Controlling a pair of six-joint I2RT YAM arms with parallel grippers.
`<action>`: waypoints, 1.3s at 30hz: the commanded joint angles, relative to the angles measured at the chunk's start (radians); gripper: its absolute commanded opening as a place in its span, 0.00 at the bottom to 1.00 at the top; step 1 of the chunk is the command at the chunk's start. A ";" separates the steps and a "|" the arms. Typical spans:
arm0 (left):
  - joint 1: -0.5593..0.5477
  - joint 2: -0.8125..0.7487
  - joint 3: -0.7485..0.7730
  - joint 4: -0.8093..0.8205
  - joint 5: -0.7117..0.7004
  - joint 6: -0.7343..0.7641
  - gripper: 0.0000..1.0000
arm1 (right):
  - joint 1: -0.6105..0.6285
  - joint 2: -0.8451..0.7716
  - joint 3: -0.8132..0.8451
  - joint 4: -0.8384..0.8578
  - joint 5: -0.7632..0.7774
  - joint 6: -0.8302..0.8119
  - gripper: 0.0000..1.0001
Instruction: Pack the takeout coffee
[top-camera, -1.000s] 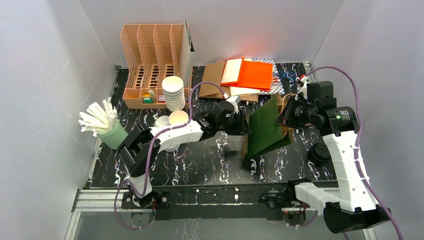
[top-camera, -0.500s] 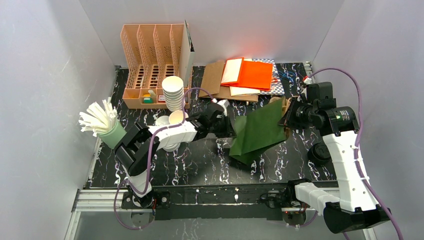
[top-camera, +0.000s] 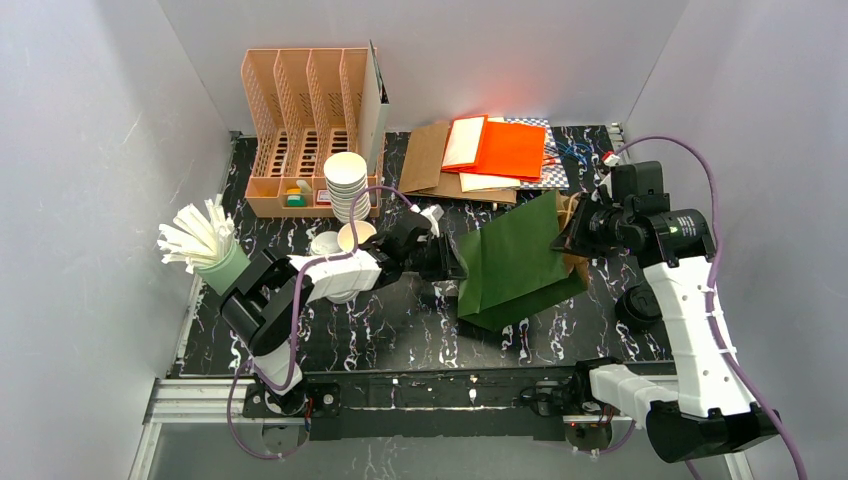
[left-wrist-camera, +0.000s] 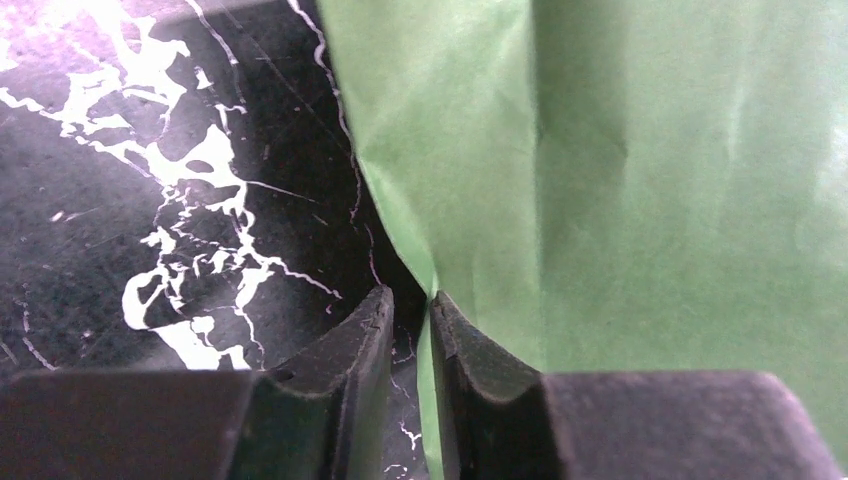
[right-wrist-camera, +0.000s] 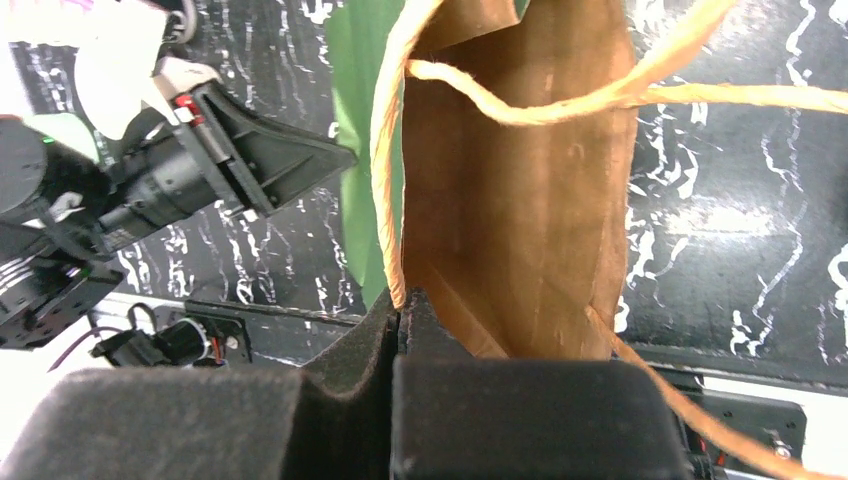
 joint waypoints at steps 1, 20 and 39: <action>0.012 -0.030 0.027 -0.091 0.004 0.056 0.25 | -0.005 -0.006 0.027 0.079 -0.115 -0.002 0.01; 0.004 -0.115 0.213 -0.400 -0.075 0.200 0.74 | 0.052 0.139 0.176 0.039 -0.120 -0.069 0.01; 0.004 -0.202 0.232 -0.508 -0.136 0.158 0.69 | 0.462 0.190 0.161 0.181 -0.013 0.022 0.54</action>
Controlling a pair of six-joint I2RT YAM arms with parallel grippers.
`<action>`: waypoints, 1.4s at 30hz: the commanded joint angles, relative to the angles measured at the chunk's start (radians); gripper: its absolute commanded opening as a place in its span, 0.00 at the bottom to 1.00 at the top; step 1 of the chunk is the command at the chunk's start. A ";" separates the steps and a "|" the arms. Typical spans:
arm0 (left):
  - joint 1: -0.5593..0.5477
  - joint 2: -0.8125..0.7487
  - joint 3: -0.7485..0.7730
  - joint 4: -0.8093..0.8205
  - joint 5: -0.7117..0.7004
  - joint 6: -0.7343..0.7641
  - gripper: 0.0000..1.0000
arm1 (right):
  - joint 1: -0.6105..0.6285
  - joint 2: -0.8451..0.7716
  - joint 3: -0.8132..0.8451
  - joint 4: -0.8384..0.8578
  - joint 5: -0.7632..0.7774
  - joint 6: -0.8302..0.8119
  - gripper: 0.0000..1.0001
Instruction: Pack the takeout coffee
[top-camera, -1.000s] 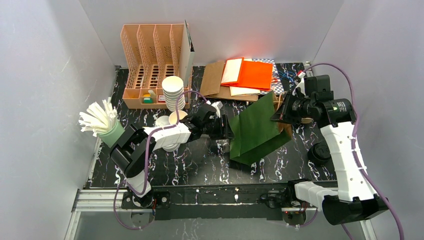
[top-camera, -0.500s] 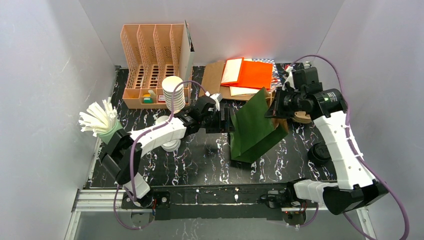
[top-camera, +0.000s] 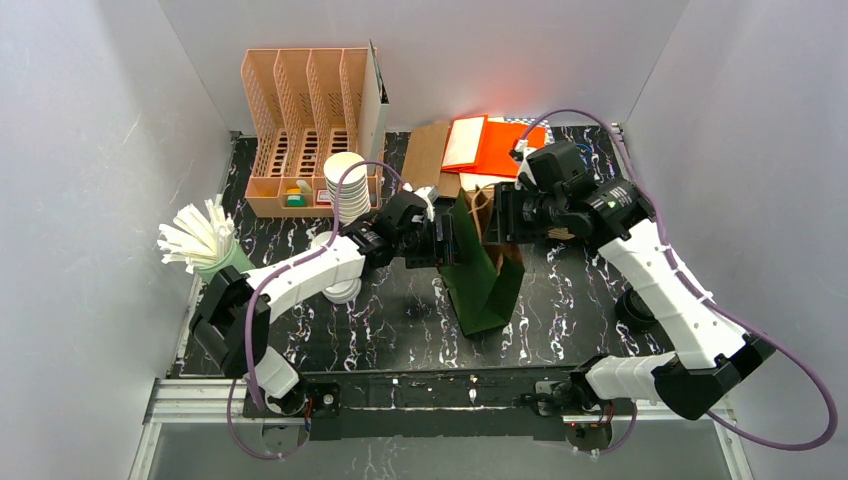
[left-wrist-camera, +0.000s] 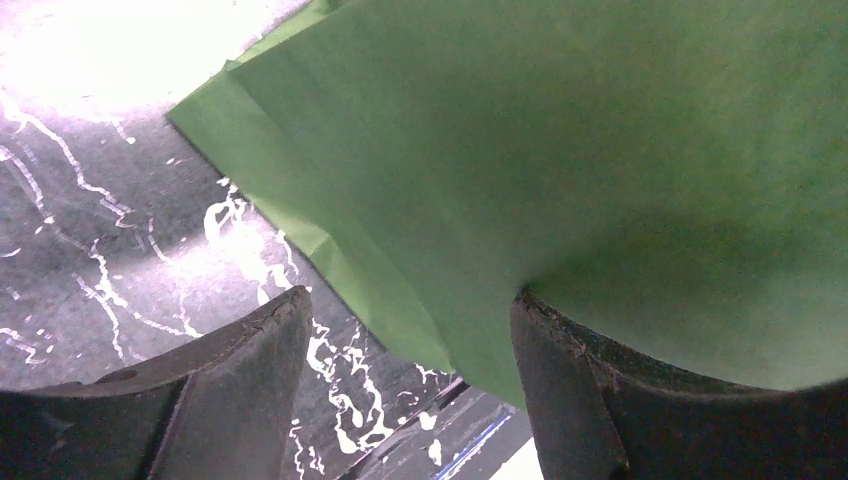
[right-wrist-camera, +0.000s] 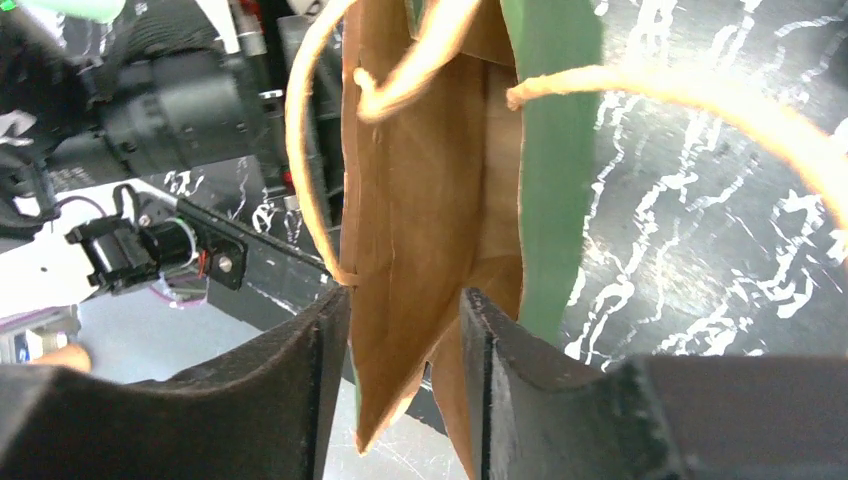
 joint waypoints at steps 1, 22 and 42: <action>-0.001 -0.043 0.067 -0.105 -0.056 0.030 0.69 | 0.053 -0.020 -0.013 0.108 -0.092 0.026 0.56; -0.008 -0.221 0.335 -0.347 -0.193 -0.177 0.77 | 0.067 -0.001 0.272 -0.009 0.228 -0.021 0.73; -0.225 0.032 0.591 -0.552 -0.515 -0.227 0.91 | 0.067 0.054 0.135 -0.057 0.330 -0.089 0.72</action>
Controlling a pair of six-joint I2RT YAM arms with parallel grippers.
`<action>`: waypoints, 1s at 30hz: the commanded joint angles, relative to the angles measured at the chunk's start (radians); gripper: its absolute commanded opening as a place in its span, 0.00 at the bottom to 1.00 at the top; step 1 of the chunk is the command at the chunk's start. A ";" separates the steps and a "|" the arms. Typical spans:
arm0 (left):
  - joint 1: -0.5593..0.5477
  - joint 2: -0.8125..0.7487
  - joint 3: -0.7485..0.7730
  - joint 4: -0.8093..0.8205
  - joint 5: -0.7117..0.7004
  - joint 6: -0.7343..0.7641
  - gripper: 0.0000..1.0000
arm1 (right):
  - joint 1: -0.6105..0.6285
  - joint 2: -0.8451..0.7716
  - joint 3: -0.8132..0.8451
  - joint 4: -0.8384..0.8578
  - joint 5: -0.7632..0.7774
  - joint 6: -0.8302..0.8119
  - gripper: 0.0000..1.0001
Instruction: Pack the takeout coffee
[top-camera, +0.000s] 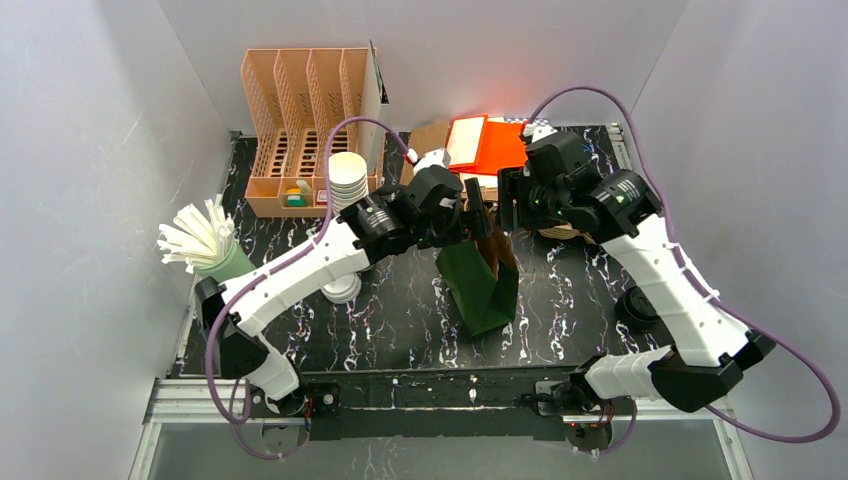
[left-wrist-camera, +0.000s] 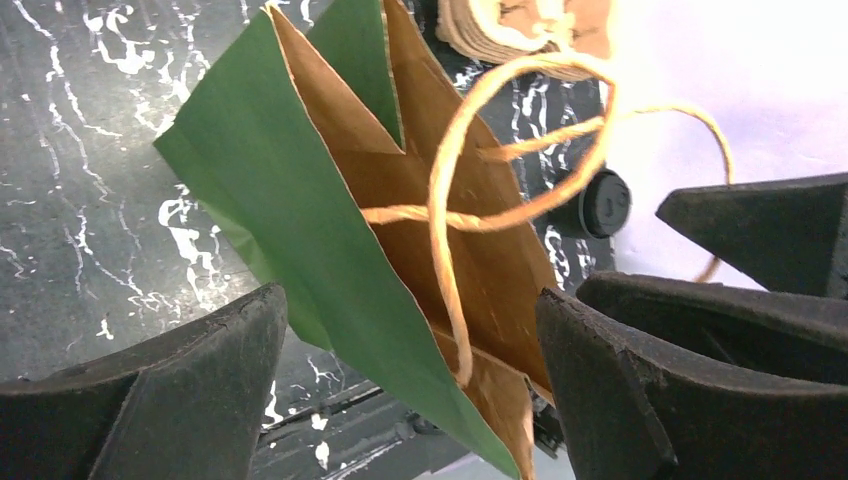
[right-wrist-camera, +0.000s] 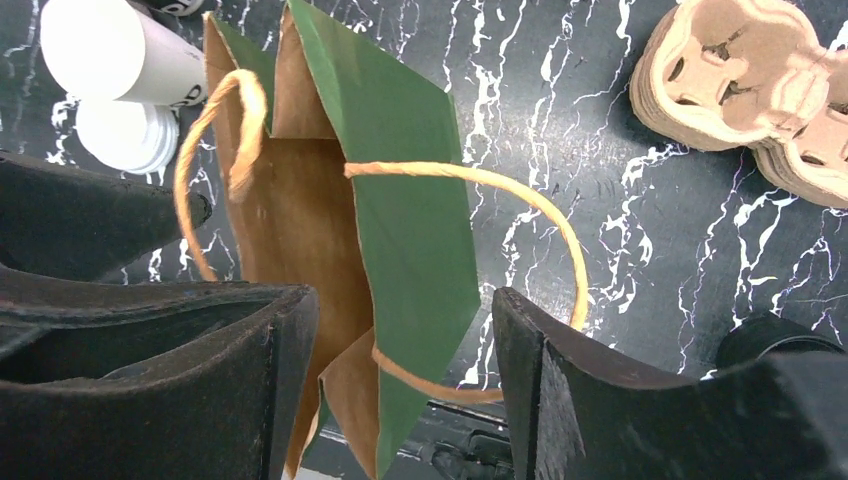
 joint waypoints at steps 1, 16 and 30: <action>-0.016 0.042 0.082 -0.119 -0.115 -0.047 0.90 | 0.002 0.032 -0.014 0.013 0.024 -0.028 0.71; -0.017 0.026 0.007 -0.138 -0.192 -0.072 0.73 | 0.003 0.063 -0.158 0.116 -0.060 -0.020 0.61; 0.033 0.045 0.156 -0.475 -0.323 0.079 0.07 | -0.005 0.112 -0.061 -0.138 0.472 0.066 0.06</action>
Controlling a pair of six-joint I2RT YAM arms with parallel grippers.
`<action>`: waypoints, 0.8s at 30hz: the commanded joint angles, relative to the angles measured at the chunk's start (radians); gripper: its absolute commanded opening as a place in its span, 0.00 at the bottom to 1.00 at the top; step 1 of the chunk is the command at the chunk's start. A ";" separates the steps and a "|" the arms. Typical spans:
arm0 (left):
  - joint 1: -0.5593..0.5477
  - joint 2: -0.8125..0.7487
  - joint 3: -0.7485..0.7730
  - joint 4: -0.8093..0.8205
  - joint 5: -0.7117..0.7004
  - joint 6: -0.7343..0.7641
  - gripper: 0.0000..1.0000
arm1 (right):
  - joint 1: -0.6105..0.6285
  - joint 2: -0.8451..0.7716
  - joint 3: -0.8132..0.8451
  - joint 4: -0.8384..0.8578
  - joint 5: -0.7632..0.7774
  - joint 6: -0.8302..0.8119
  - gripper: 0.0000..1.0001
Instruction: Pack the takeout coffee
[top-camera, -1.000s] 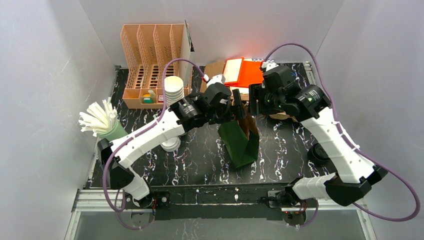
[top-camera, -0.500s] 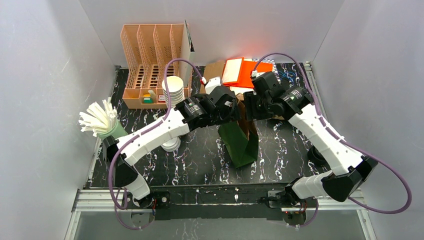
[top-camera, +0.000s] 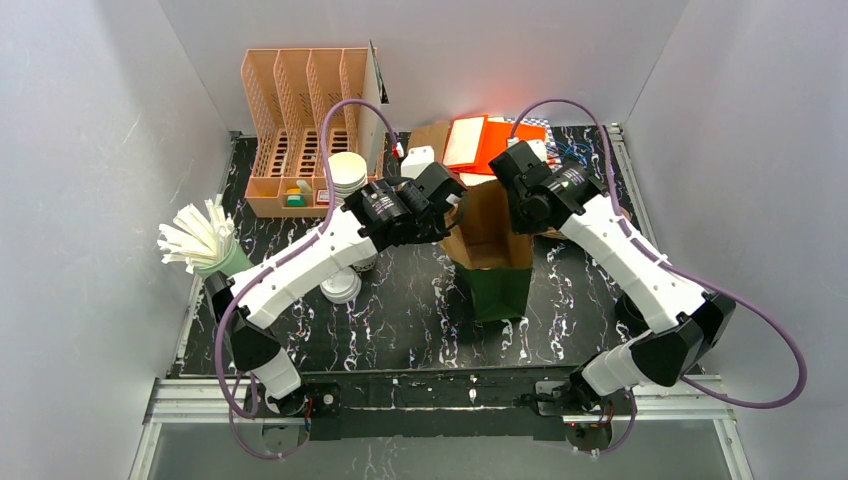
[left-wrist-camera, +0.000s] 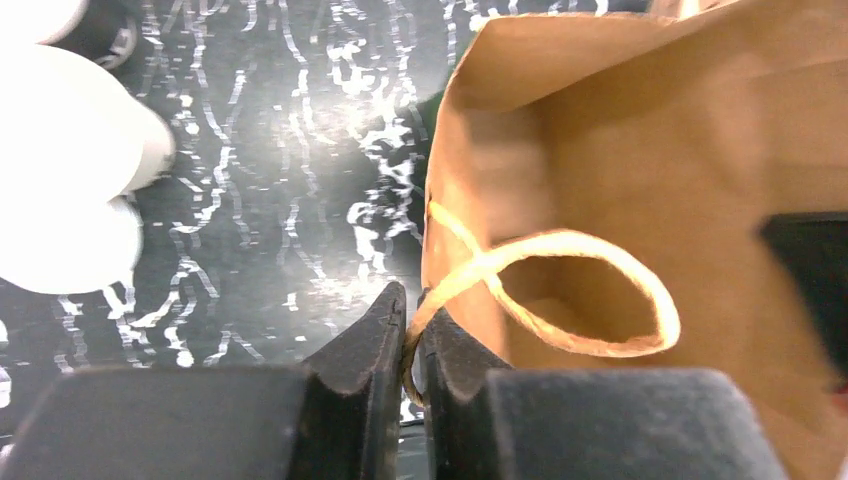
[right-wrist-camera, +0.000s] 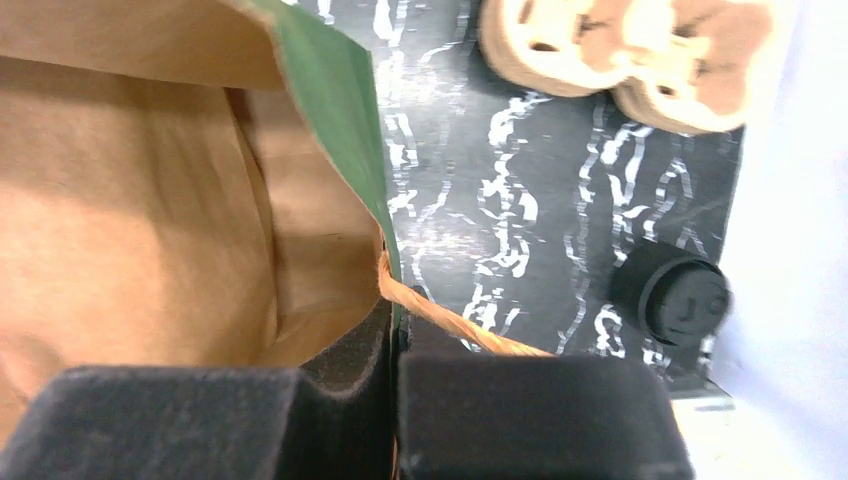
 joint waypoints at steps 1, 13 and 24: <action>0.037 -0.060 -0.028 -0.148 -0.072 0.067 0.02 | -0.025 -0.055 0.014 -0.122 0.245 0.040 0.05; 0.062 0.015 0.122 -0.141 0.054 0.209 0.00 | -0.088 -0.069 0.055 -0.095 0.079 -0.017 0.42; 0.062 0.013 0.045 0.129 0.318 0.071 0.09 | -0.088 -0.068 0.234 -0.038 -0.317 -0.039 0.65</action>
